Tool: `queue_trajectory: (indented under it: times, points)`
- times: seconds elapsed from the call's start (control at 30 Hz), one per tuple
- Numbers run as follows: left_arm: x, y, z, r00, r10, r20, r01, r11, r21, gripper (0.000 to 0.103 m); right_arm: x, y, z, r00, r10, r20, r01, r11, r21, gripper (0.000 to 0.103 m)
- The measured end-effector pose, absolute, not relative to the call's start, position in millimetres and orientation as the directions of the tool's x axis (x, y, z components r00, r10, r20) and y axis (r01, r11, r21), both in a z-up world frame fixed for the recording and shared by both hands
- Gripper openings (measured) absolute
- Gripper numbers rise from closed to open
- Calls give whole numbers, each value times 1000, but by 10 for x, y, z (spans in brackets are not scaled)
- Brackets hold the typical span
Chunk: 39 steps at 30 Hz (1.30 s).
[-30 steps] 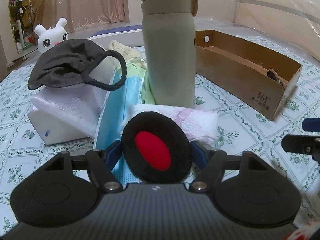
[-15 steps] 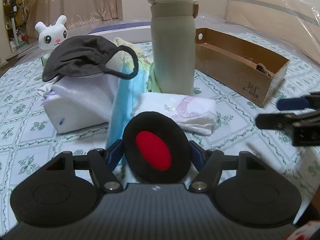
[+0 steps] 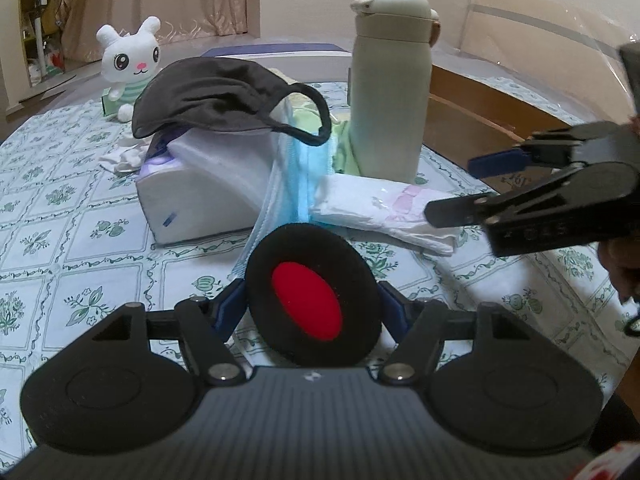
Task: Organize soft objects
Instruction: 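Grasp the white wrapped pad with the right tool while the left tool holds the earmuff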
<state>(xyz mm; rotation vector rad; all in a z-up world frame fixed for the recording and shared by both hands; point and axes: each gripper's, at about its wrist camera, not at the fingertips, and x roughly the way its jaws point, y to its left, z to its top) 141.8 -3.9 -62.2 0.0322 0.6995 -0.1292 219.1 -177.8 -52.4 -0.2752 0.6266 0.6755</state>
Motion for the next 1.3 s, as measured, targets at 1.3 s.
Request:
queue_trajectory:
  times: [1.3]
  points:
    - [1192, -230, -561, 755, -160, -636, 180, 983, -33, 67, 1600, -1981, -618, 549, 419, -723, -674, 733, -87, 71]
